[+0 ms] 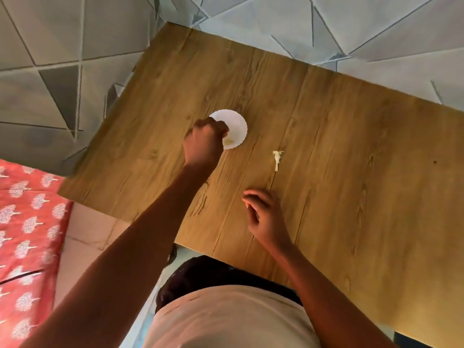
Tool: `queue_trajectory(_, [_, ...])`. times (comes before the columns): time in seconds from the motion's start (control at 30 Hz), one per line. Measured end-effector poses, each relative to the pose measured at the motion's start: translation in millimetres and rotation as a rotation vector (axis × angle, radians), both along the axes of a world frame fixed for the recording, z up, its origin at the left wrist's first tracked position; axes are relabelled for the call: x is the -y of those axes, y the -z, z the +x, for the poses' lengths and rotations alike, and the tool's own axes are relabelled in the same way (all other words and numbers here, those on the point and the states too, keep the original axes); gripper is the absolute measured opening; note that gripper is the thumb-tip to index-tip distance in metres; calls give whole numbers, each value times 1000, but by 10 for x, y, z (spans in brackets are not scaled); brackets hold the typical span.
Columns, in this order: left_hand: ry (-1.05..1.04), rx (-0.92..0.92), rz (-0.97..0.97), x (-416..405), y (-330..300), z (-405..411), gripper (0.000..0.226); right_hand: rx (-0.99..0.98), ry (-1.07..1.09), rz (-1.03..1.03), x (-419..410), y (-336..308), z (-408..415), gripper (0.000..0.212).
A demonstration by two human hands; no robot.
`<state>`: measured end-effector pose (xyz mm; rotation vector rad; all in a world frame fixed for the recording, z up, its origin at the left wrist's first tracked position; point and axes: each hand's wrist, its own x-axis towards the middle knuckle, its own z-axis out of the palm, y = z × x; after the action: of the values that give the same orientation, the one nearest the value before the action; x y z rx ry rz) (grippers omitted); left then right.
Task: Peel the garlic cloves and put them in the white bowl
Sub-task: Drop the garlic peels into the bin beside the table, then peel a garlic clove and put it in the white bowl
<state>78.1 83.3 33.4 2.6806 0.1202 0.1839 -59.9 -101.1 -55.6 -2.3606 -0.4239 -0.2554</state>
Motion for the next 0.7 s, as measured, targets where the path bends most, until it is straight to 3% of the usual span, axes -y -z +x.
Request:
queue_trajectory(0.1, [86, -139, 115, 1, -15, 90, 27, -41, 10, -6, -11, -50, 12, 20])
queue_trajectory(0.23, [208, 80, -57, 41, -33, -34, 26, -114, 97, 40, -19, -191, 81, 24])
queue_trajectory(0.33, [333, 172, -195, 254, 26, -223, 20, -116, 357, 131, 24, -312, 243, 23])
queue_trajectory(0.47, [428, 0, -333, 675, 225, -309, 27, -159, 623, 184, 227, -349, 570, 24])
queue_trajectory(0.57, [365, -143, -380, 909, 384, -249, 26, -255, 586, 231, 354, -397, 762, 25])
queue_trajectory(0.7, [247, -192, -402, 1100, 463, -171, 28, -299, 509, 235, 418, -449, 927, 28])
